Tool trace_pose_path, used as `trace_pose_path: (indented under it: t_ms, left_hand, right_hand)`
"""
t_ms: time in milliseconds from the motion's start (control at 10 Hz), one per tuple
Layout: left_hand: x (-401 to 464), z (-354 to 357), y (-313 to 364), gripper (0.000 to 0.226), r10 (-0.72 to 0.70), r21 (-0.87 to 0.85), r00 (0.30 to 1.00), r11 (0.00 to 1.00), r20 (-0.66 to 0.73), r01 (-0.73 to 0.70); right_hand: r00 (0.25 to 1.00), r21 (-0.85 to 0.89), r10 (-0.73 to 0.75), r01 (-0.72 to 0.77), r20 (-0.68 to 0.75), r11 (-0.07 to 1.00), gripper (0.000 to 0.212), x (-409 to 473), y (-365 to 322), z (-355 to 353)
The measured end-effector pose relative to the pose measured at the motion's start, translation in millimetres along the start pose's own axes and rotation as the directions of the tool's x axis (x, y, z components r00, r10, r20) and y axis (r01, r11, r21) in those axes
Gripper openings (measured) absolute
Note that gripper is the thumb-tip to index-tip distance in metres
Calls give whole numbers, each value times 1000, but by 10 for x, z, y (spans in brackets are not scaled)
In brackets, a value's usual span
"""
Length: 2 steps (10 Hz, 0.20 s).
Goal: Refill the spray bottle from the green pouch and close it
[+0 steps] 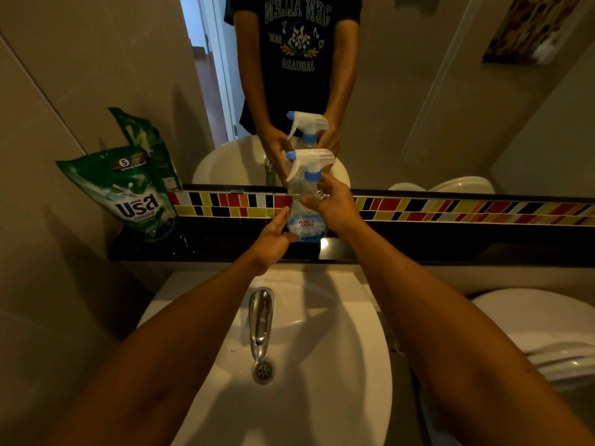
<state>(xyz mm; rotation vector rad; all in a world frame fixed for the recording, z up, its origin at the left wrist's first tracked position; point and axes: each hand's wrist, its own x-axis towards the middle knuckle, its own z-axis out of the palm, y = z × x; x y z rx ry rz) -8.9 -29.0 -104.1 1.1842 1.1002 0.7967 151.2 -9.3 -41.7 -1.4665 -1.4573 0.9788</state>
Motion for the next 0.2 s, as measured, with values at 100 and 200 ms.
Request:
trace_pose_path:
  t_ms: [100,200]
  left_hand:
    - [-22,-1,12,71,31,0,999,1000,11,-31]
    - [-38,22,50,71,54,46,998,998,-40,-52]
  right_hand:
    - [1000,37,-24,24,0,999,60,-54,-4,26]
    - [994,74,1,7,-107,997,65,-139,1,65]
